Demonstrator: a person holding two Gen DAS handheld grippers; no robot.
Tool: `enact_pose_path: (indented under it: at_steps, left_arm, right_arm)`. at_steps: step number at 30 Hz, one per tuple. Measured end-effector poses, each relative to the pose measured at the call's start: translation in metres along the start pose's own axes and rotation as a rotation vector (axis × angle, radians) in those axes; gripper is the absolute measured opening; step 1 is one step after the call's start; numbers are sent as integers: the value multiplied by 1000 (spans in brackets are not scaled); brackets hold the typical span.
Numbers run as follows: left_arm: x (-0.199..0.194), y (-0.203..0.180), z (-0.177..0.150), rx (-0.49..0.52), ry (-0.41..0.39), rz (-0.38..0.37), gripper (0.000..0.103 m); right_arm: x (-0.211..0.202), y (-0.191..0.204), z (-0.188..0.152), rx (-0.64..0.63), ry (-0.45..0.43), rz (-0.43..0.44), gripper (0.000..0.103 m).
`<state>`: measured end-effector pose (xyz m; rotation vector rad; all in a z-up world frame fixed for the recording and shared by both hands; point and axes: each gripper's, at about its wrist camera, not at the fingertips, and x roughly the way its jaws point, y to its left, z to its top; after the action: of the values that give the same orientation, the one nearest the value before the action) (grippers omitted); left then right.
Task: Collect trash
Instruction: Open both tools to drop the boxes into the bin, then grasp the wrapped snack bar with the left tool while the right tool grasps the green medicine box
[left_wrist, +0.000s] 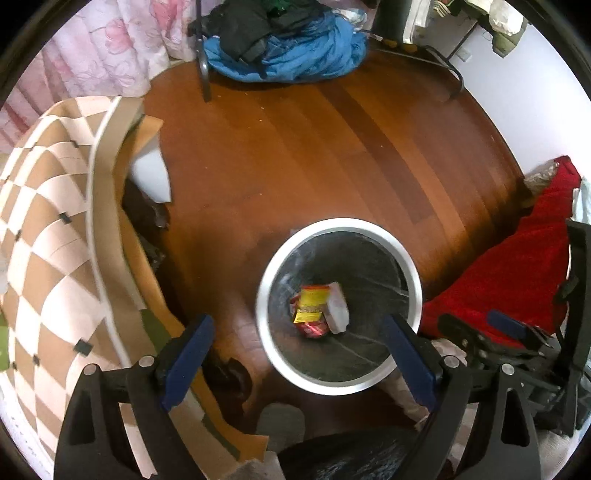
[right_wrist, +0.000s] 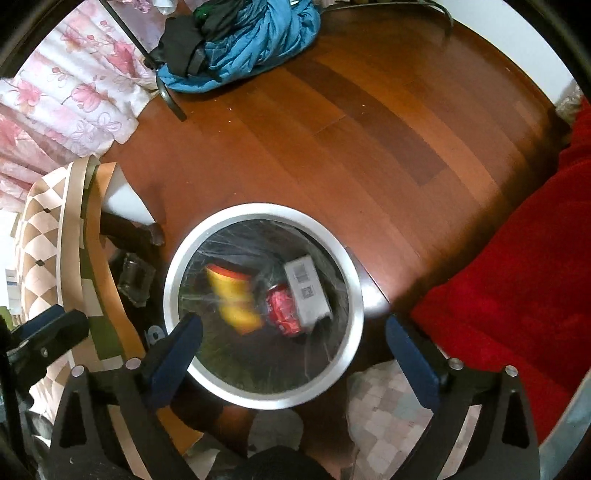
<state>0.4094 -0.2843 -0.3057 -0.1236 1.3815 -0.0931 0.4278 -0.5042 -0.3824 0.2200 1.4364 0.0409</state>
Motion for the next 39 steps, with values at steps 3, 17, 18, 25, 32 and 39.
enact_pose_path:
  at_steps: [3, 17, 18, 25, 32, 39]
  left_arm:
    - [-8, 2, -9, 2, -16, 38, 94]
    - [-56, 1, -38, 11, -96, 80, 94]
    - [-64, 1, -40, 12, -110, 81, 94]
    - [-110, 6, -56, 2, -202, 79, 94]
    - [-169, 18, -68, -5, -321, 79, 94]
    - [-215, 61, -76, -89, -405, 143, 94]
  right_arm:
    - [-9, 8, -8, -27, 20, -50, 101]
    - [-50, 21, -46, -66, 55, -90, 101]
    - [-57, 22, -48, -68, 44, -90, 101]
    - [-115, 28, -61, -77, -54, -85, 101]
    - [-176, 42, -75, -85, -152, -50, 101]
    - [-233, 73, -85, -89, -246, 29, 101]
